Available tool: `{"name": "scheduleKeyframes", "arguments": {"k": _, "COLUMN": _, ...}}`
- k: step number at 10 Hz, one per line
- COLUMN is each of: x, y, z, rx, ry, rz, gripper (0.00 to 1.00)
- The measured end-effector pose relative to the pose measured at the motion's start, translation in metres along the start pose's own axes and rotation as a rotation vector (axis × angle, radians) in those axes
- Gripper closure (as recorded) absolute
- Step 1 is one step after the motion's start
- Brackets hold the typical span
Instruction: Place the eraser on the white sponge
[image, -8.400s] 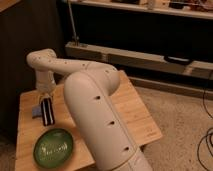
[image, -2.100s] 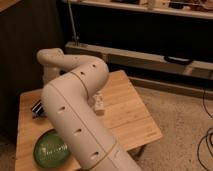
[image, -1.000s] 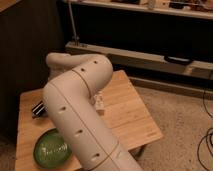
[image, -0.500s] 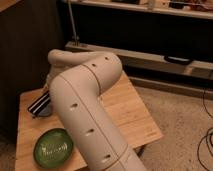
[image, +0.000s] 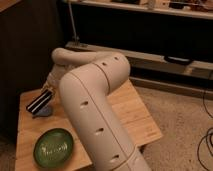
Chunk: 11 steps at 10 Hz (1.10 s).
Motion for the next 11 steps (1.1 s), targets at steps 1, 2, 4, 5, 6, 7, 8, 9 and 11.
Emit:
{"name": "scheduleKeyframes", "arguments": {"k": 1, "x": 0.002, "y": 0.000, "z": 0.000, "rx": -0.016, "ry": 0.015, "rz": -0.017, "gripper": 0.91}}
{"name": "scheduleKeyframes", "arguments": {"k": 2, "x": 0.004, "y": -0.001, "z": 0.001, "rx": -0.027, "ry": 0.030, "rz": -0.033, "gripper": 0.91}}
{"name": "scheduleKeyframes", "arguments": {"k": 4, "x": 0.008, "y": -0.002, "z": 0.003, "rx": -0.064, "ry": 0.047, "rz": -0.054, "gripper": 0.91}}
{"name": "scheduleKeyframes", "arguments": {"k": 5, "x": 0.011, "y": -0.003, "z": 0.003, "rx": -0.077, "ry": 0.048, "rz": -0.067, "gripper": 0.91}}
{"name": "scheduleKeyframes", "arguments": {"k": 6, "x": 0.012, "y": -0.003, "z": 0.004, "rx": -0.078, "ry": 0.036, "rz": -0.075, "gripper": 0.91}}
{"name": "scheduleKeyframes", "arguments": {"k": 7, "x": 0.015, "y": 0.000, "z": 0.006, "rx": -0.070, "ry": 0.015, "rz": -0.081, "gripper": 0.91}}
{"name": "scheduleKeyframes", "arguments": {"k": 8, "x": 0.014, "y": 0.003, "z": 0.009, "rx": -0.042, "ry": -0.030, "rz": -0.056, "gripper": 0.91}}
{"name": "scheduleKeyframes", "arguments": {"k": 9, "x": 0.014, "y": 0.006, "z": 0.016, "rx": -0.008, "ry": -0.071, "rz": -0.022, "gripper": 0.91}}
{"name": "scheduleKeyframes", "arguments": {"k": 11, "x": 0.004, "y": 0.002, "z": 0.026, "rx": 0.019, "ry": -0.100, "rz": 0.051, "gripper": 0.91}}
